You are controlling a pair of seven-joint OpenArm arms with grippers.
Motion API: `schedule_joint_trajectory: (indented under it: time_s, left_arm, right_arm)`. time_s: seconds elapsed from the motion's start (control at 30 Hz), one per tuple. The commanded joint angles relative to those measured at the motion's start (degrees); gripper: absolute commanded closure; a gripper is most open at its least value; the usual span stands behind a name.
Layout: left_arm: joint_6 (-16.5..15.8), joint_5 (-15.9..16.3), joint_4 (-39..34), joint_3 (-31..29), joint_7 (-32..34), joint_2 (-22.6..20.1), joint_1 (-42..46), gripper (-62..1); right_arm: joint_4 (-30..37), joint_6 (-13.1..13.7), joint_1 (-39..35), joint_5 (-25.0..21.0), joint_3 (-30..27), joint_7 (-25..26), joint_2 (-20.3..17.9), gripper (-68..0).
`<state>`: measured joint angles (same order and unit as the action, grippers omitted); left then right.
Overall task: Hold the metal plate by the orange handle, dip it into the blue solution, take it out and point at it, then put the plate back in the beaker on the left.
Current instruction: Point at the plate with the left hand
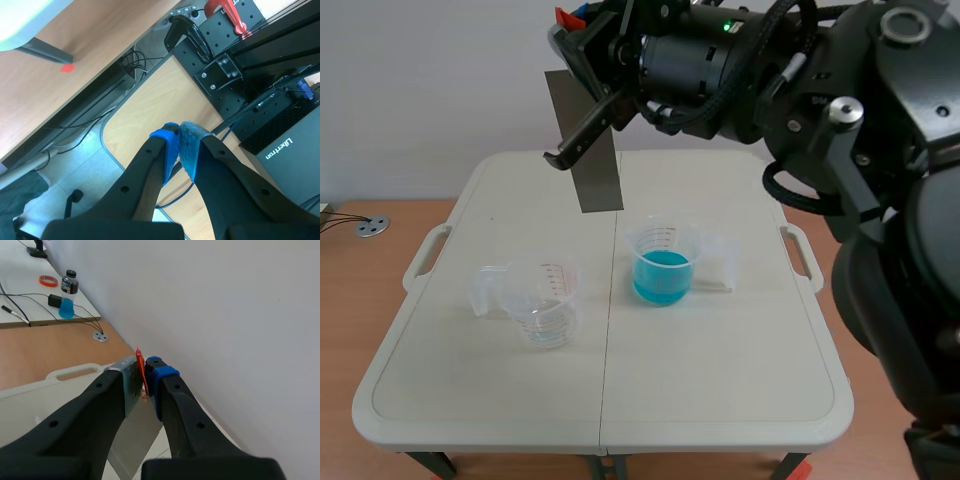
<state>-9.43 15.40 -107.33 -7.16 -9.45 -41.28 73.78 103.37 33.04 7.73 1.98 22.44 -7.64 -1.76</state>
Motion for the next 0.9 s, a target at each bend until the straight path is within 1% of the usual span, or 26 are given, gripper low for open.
schedule_joint_trajectory:
  time_s: [0.0, 0.1, 0.23, 0.4, 0.53, 0.63, 0.73, 0.87]
  left_arm:
    - [-0.26, 0.13, -0.39, 0.04, 0.57, 0.24, -1.53, -1.9]
    - [-0.26, 0.13, -0.39, 0.04, 0.35, 0.09, -5.27, -1.8]
    - [-0.33, 0.20, -0.39, 0.07, 0.42, -0.87, -12.20, -1.9]
    - [-0.48, 0.22, -0.39, 0.11, 0.42, -1.03, -21.70, -1.8]
    - [-2.40, 0.22, -0.33, 1.29, 0.39, -1.01, -29.88, -1.8]
    - [-4.26, 0.24, 0.24, 4.11, 0.39, -1.01, -36.46, -1.8]
    - [-4.46, 0.28, 1.70, 8.50, 0.35, -0.98, -43.36, -1.8]
    - [-4.48, 0.44, 5.05, 15.17, -0.22, -0.39, -53.16, -1.8]
  right_arm:
    - [1.25, -0.17, 1.01, -0.70, -0.74, 0.68, -0.98, -1.3]
    - [1.27, -0.13, 1.01, -0.92, -2.89, 0.70, -2.27, -1.3]
    - [1.27, 0.04, 1.01, -1.14, -5.73, 2.05, -4.35, -1.3]
    - [1.27, 0.07, 1.03, -1.84, -7.45, 3.61, -7.23, -1.3]
    - [1.27, 0.07, 1.20, -2.73, -7.80, 4.31, -9.75, -1.3]
    - [1.27, 0.02, 1.84, -4.17, -7.82, 4.39, -11.56, -1.3]
    - [1.25, 0.02, 2.64, -5.44, -7.80, 4.35, -13.00, -1.3]
    - [1.18, 0.02, 3.65, -5.88, -7.80, 4.13, -13.70, -1.3]
